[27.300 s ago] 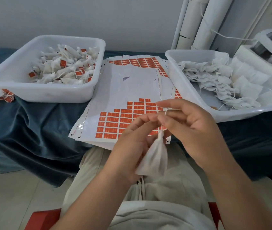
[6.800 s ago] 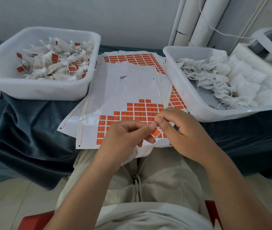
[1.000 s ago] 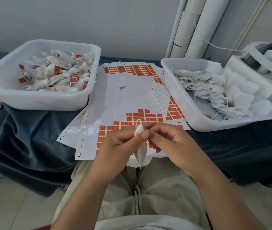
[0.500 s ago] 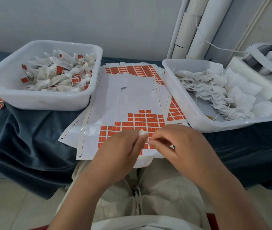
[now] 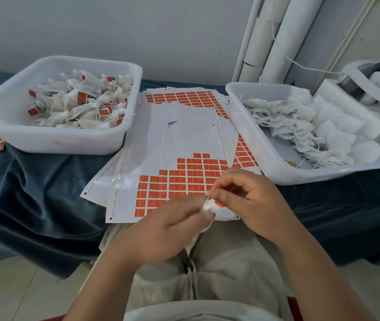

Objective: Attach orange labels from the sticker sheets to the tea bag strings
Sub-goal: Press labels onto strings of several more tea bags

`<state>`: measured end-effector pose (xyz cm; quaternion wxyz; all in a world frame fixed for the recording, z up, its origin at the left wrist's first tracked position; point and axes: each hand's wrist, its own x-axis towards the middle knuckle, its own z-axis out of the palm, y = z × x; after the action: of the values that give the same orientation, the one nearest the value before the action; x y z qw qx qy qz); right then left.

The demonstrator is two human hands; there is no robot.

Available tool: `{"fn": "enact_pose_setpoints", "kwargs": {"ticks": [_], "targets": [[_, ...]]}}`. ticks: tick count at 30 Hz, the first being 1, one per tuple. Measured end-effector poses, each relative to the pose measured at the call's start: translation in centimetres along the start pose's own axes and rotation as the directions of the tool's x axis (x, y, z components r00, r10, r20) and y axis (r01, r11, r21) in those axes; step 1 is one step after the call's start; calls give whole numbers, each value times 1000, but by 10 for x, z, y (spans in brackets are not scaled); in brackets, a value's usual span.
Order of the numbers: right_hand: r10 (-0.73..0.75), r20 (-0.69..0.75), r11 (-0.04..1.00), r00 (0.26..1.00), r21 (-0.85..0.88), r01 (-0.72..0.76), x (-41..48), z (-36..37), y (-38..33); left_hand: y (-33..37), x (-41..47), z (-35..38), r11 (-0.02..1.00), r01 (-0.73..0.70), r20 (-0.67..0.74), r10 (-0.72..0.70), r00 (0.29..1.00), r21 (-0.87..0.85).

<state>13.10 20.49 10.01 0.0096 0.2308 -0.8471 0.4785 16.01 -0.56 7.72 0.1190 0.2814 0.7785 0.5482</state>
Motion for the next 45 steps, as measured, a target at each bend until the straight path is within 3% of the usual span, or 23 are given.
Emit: {"fn": "enact_pose_setpoints", "kwargs": {"ticks": [3, 6, 10, 16, 18, 20, 23, 26, 29, 34, 38, 41, 45], "targets": [[1, -34, 996, 999, 86, 2, -2, 3, -2, 1, 0, -5, 983, 10, -141, -36, 989, -186], [-123, -73, 992, 990, -7, 122, -2, 10, -8, -3, 1, -6, 965, 30, -218, -90, 972, -261], [-270, -46, 953, 962, -155, 261, -1, 13, -12, -6, 2, -9, 952, 38, -202, -103, 974, -302], [-321, -85, 904, 943, -324, 278, -3, 12, -9, -5, 3, -9, 904, 86, -90, -136, 987, -418], [-272, -110, 942, 956, -231, 242, -5, 15, -11, -6, 5, -7, 845, 95, -70, -155, 985, -527], [-106, -36, 993, 994, 54, 108, -5, 15, -13, -5, 7, -6, 743, 96, -26, -151, 988, -663], [95, 202, 899, 975, 404, -171, -4, 14, -15, -1, 8, -6, 581, 132, 66, -133, 989, -803], [181, 243, 839, 953, 467, -279, -3, 13, -16, 2, 11, -2, 497, 163, 95, -160, 983, -852], [165, 231, 920, 959, 314, -234, -5, 8, -18, 2, 12, 0, 452, 182, 113, -176, 978, -873], [181, 268, 958, 946, 171, -231, -6, -1, -24, -2, 12, 0, 480, 232, 166, -177, 970, -846], [134, 81, 986, 988, 89, -141, -9, 0, -25, -4, 11, 1, 434, 213, 172, -132, 976, -875], [7, -81, 998, 997, -55, -12, -11, 5, -26, -5, 12, 0, 398, 195, 152, -138, 979, -896], [-248, -87, 894, 965, -404, 193, -12, 10, -29, -11, 15, 2, 490, 185, 83, -222, 972, -852]]}}
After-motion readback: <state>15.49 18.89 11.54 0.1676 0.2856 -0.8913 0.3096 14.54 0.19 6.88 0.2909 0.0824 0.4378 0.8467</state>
